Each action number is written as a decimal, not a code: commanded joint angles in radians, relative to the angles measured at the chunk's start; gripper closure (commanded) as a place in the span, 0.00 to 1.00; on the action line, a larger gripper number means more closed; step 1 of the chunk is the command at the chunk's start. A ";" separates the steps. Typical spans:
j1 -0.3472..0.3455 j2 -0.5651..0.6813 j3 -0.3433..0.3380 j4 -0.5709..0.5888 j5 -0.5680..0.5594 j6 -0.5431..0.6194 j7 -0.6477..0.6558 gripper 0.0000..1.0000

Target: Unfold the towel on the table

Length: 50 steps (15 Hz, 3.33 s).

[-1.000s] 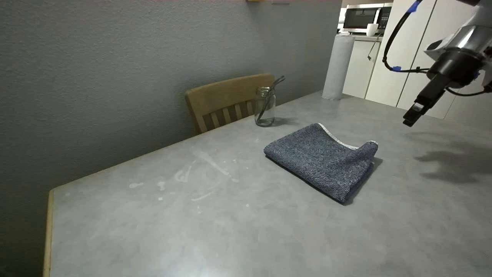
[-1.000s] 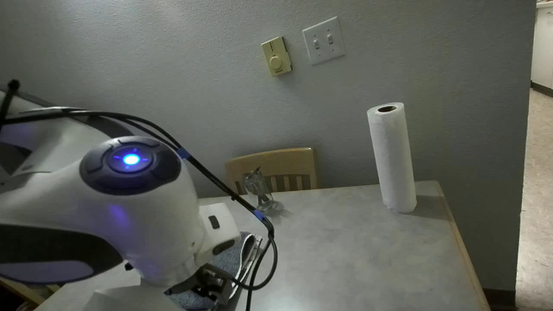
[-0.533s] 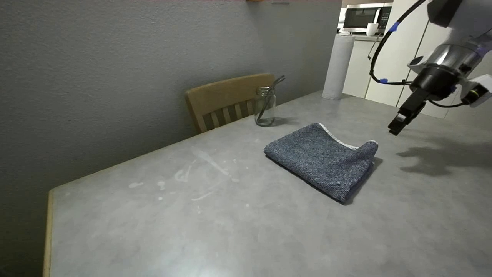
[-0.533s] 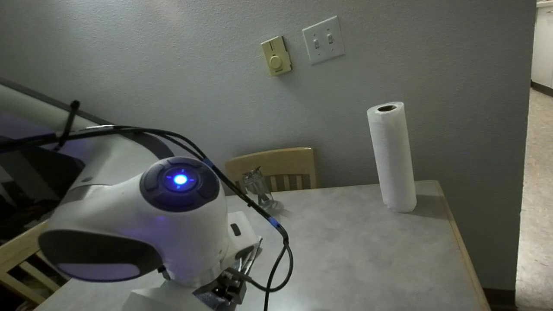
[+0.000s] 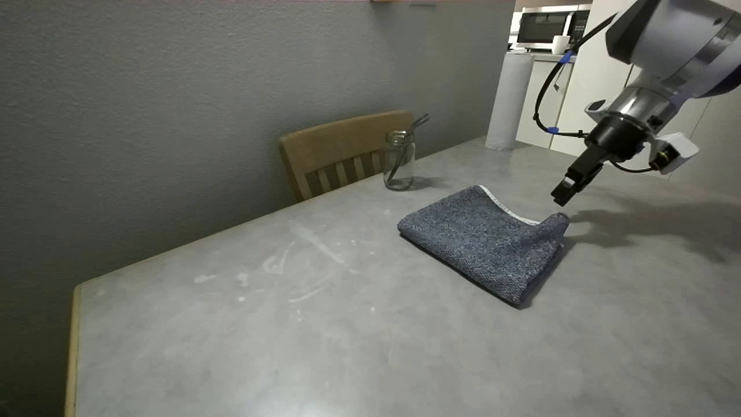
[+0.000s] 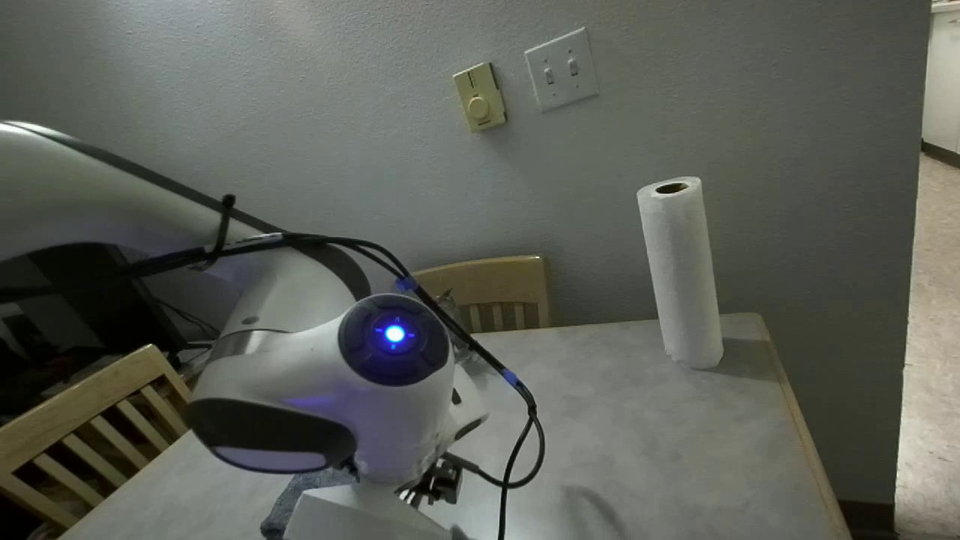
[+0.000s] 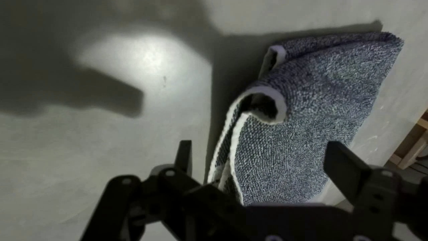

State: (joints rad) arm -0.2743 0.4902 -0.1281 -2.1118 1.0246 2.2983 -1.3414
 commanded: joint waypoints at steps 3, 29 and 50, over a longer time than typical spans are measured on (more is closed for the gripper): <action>-0.024 0.045 0.020 0.056 0.011 -0.043 -0.047 0.00; 0.057 0.208 0.060 0.258 -0.067 0.020 0.033 0.00; -0.054 0.330 0.107 0.337 0.052 -0.159 0.076 0.00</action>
State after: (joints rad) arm -0.3337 0.7358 -0.0254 -1.8218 1.0779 2.1855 -1.2571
